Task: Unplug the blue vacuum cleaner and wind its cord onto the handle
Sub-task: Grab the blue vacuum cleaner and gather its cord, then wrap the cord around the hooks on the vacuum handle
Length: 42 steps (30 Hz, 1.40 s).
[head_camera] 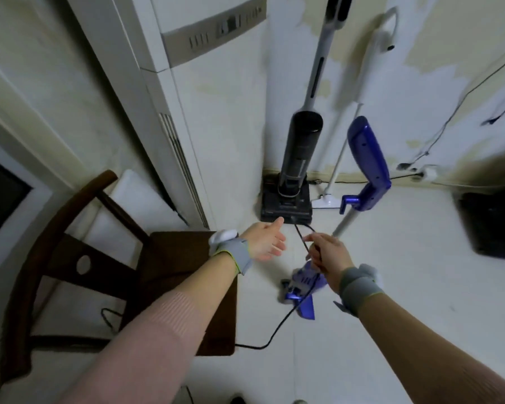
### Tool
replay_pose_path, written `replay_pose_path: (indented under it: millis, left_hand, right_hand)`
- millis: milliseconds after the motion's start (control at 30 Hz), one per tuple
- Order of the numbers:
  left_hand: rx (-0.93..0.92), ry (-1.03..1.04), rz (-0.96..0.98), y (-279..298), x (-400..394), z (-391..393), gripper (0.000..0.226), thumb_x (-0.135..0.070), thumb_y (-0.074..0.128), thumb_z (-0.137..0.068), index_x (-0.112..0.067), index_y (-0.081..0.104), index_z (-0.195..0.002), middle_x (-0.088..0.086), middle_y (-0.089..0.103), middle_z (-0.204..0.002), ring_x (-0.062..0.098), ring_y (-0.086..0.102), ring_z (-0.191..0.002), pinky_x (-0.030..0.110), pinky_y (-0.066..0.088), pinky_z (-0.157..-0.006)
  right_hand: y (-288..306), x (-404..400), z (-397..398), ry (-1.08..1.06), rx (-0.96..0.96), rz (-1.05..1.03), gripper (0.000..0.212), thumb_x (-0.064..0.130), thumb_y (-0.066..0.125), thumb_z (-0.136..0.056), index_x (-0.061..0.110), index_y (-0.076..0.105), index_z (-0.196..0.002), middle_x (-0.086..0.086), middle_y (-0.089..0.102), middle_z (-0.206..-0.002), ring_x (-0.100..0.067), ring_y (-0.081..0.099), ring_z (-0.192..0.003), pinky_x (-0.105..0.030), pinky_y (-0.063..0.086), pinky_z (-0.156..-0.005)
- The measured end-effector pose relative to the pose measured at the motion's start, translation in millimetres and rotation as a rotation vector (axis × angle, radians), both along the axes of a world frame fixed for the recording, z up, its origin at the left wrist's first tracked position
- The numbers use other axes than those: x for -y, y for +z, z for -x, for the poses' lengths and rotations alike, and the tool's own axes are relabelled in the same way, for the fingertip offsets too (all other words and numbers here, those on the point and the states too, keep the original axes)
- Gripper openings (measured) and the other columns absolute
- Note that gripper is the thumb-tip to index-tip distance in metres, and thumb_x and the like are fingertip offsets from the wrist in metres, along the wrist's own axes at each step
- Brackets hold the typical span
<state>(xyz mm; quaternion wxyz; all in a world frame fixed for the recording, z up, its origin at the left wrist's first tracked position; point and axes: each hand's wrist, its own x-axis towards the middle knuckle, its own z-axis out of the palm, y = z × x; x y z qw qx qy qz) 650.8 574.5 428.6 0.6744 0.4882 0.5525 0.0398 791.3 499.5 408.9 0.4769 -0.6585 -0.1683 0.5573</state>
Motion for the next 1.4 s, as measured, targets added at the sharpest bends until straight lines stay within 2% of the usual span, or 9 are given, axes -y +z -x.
replay_pose_path:
  millis: [167, 367, 467, 500, 600, 833, 967, 1267, 1400]
  left_hand:
    - [0.035, -0.008, 0.086, -18, 16, -70, 0.044, -0.048, 0.041, -0.094, -0.012, 0.056, -0.074, -0.006, 0.067, -0.048, 0.016, 0.059, -0.066, 0.023, 0.041, -0.066]
    - [0.255, 0.312, 0.161, -17, 26, -110, 0.028, -0.003, 0.04, -0.097, -0.006, 0.048, -0.071, 0.007, 0.044, -0.049, 0.015, 0.048, -0.033, 0.024, 0.052, -0.041]
    - [0.147, 0.243, -0.011, -7, 5, -115, 0.035, -0.007, 0.031, -0.101, -0.007, 0.051, -0.072, 0.004, 0.037, -0.041, 0.005, 0.027, -0.019, 0.007, 0.027, -0.029]
    - [0.079, 0.177, -0.093, -4, -4, -114, 0.035, -0.011, 0.031, -0.101, -0.005, 0.055, -0.075, 0.007, 0.037, -0.048, 0.006, 0.028, -0.019, 0.006, 0.02, -0.029]
    - [-0.064, 0.088, -0.252, 2, -25, -105, 0.035, -0.025, 0.035, -0.101, -0.006, 0.064, -0.094, 0.003, 0.036, -0.058, 0.011, 0.028, -0.032, 0.013, 0.018, -0.034]
    - [-0.087, 0.036, -0.342, 24, -41, -97, 0.029, -0.021, 0.047, -0.097, -0.001, 0.068, -0.101, 0.002, 0.042, -0.058, 0.014, 0.025, -0.045, 0.014, 0.019, -0.033]
    - [0.053, 0.04, -0.21, 28, -26, -118, 0.016, -0.016, 0.053, -0.094, -0.003, 0.062, -0.097, 0.01, 0.062, -0.087, 0.01, 0.034, -0.053, 0.012, 0.025, -0.034]
    - [0.24, 0.179, 0.024, 25, -20, -134, 0.022, -0.027, 0.054, -0.094, -0.009, 0.064, -0.086, 0.004, 0.073, -0.069, 0.006, 0.034, -0.043, 0.012, 0.021, -0.032]
    - [0.281, 0.087, 0.121, 31, -24, -128, 0.011, -0.023, 0.057, -0.092, -0.016, 0.064, -0.093, 0.001, 0.068, -0.082, 0.002, 0.037, -0.045, 0.011, 0.022, -0.036]
  right_hand:
    - [-4, 45, -29, 0.091, -0.025, -0.049, 0.036, 0.022, 0.037, -0.1, 0.005, 0.052, -0.072, -0.003, 0.026, -0.047, -0.01, 0.022, -0.033, -0.017, 0.019, -0.036]
    - [-7, 65, -56, 0.212, 0.085, 0.042, 0.032, 0.023, 0.048, -0.097, 0.007, 0.06, -0.071, -0.003, 0.055, -0.054, -0.015, 0.052, -0.046, -0.024, 0.049, -0.052]
    - [-9, 46, -82, 0.088, 0.331, 0.054, 0.014, 0.01, 0.054, -0.091, 0.009, 0.061, -0.078, -0.011, 0.061, -0.074, -0.023, 0.055, -0.062, -0.038, 0.053, -0.068]
    - [-7, 37, -92, 0.018, 0.38, 0.021, 0.004, 0.01, 0.057, -0.089, 0.009, 0.061, -0.089, -0.012, 0.062, -0.087, -0.024, 0.058, -0.07, -0.041, 0.054, -0.075]
    - [22, 10, -113, -0.054, 0.384, -0.156, 0.041, 0.015, 0.067, -0.084, 0.013, 0.05, -0.121, -0.001, 0.057, -0.111, -0.018, 0.059, -0.097, -0.031, 0.052, -0.082]
    - [58, -29, -138, 0.232, 0.515, -0.23, 0.037, 0.018, 0.072, -0.079, 0.012, 0.062, -0.114, -0.009, 0.069, -0.109, -0.02, 0.063, -0.099, -0.025, 0.049, -0.08]
    - [63, -35, -140, 0.325, 0.613, -0.231, 0.04, 0.019, 0.072, -0.08, 0.01, 0.061, -0.117, -0.01, 0.069, -0.108, -0.023, 0.063, -0.101, -0.035, 0.051, -0.09]
    - [60, -39, -144, 0.335, 0.598, -0.226, 0.038, 0.011, 0.069, -0.081, 0.014, 0.057, -0.117, -0.01, 0.067, -0.11, -0.023, 0.062, -0.104, -0.033, 0.049, -0.088]
    - [55, -42, -141, 0.316, 0.546, -0.2, 0.035, 0.004, 0.068, -0.079, 0.012, 0.059, -0.111, -0.011, 0.068, -0.108, -0.023, 0.062, -0.101, -0.035, 0.049, -0.091]
